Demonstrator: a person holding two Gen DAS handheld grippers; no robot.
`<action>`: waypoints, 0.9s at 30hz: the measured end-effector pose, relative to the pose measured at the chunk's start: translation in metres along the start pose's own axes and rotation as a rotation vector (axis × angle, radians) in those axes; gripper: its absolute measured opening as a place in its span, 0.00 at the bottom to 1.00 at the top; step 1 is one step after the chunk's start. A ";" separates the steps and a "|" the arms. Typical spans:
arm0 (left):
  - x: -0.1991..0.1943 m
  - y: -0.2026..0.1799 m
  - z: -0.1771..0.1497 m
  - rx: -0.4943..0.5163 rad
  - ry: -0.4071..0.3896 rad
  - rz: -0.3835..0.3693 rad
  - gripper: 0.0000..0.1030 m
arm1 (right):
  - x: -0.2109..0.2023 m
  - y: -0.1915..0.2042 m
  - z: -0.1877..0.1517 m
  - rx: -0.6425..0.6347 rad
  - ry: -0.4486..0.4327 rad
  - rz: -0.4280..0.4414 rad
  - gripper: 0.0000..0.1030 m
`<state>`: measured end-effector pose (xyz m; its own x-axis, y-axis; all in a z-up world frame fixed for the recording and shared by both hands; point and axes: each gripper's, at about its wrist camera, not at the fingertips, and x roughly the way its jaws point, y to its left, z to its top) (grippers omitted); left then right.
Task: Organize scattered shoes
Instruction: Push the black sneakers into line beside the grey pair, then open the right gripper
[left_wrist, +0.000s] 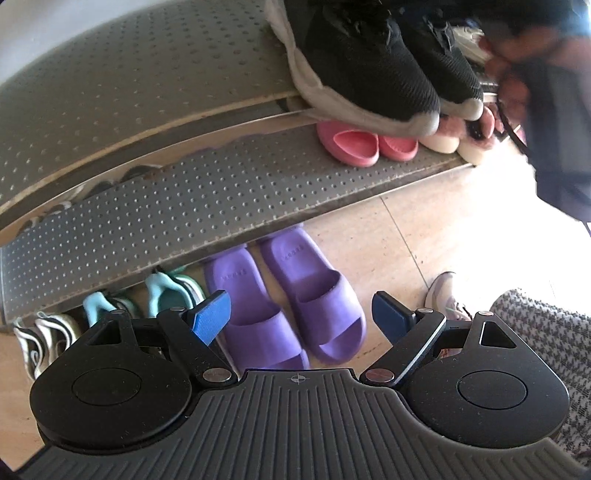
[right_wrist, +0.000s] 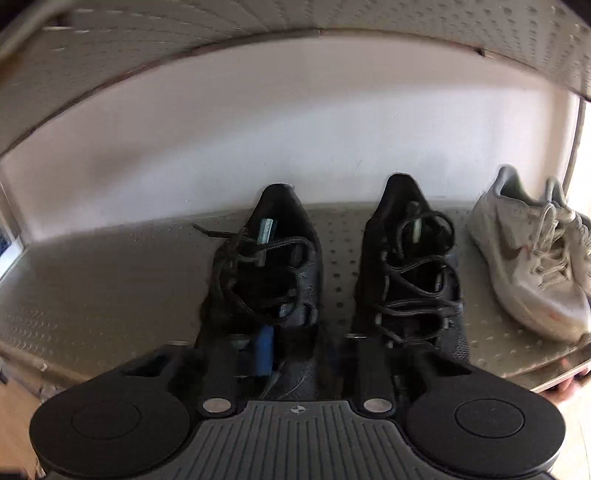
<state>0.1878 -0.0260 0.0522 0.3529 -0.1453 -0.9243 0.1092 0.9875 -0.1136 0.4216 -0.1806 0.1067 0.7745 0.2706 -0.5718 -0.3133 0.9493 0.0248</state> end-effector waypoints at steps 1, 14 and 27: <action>0.001 0.000 0.000 0.000 0.002 0.001 0.85 | 0.002 0.004 0.000 -0.015 -0.024 -0.025 0.19; -0.005 0.009 -0.004 -0.010 -0.003 0.008 0.85 | -0.041 -0.004 0.000 0.023 -0.134 -0.054 0.69; 0.005 0.004 -0.004 -0.010 0.026 0.012 0.85 | -0.024 -0.034 -0.010 0.022 -0.111 0.060 0.79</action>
<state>0.1866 -0.0222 0.0453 0.3296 -0.1319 -0.9349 0.0960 0.9897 -0.1058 0.4085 -0.2208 0.1117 0.8110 0.3417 -0.4749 -0.3494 0.9339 0.0753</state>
